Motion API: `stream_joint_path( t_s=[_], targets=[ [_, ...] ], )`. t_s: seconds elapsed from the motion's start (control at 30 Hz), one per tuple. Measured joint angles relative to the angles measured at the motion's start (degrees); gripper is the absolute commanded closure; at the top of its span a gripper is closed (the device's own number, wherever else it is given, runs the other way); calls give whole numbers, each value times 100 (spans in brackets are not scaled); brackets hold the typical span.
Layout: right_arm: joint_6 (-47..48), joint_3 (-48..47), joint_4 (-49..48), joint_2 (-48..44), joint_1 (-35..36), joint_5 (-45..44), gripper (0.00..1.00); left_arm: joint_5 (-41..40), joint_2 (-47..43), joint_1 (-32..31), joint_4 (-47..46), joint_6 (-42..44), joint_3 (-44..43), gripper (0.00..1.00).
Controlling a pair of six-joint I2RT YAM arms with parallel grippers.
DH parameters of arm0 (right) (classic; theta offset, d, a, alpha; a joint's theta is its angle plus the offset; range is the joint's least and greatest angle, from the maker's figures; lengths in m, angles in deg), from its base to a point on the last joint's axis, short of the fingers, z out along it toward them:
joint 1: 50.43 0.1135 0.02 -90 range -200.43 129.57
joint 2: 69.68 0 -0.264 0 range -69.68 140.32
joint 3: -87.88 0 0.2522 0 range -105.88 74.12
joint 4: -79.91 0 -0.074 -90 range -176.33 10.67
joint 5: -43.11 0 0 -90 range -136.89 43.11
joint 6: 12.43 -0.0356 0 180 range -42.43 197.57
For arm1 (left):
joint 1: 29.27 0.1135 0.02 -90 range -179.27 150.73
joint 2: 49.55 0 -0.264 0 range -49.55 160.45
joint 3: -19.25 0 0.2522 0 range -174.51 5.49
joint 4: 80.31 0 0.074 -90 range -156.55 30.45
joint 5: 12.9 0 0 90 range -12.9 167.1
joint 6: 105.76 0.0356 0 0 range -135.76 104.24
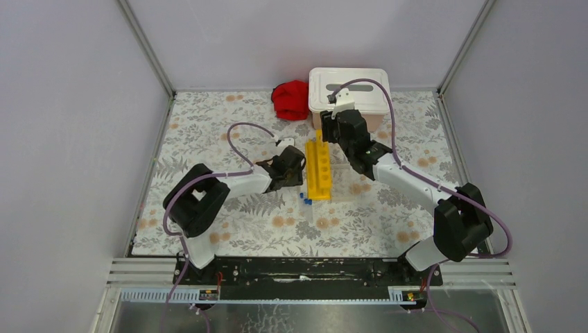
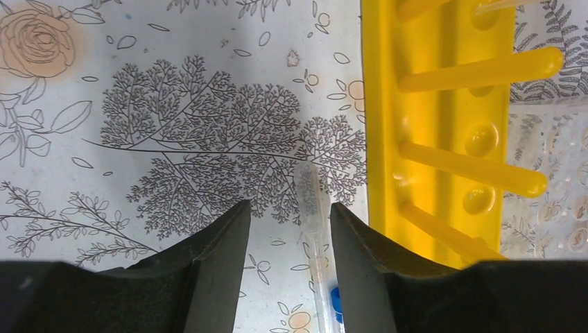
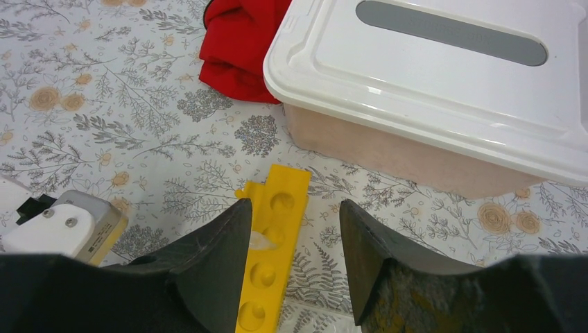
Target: Organize the chemistry lab equipment
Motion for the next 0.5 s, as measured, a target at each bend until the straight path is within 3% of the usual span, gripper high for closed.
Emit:
stream_joint_path(
  t_s=[0.5],
  targets=[
    [-2,151,2,-153,0,-44,43,-579,317,-470,297,-162,-372,70]
  ],
)
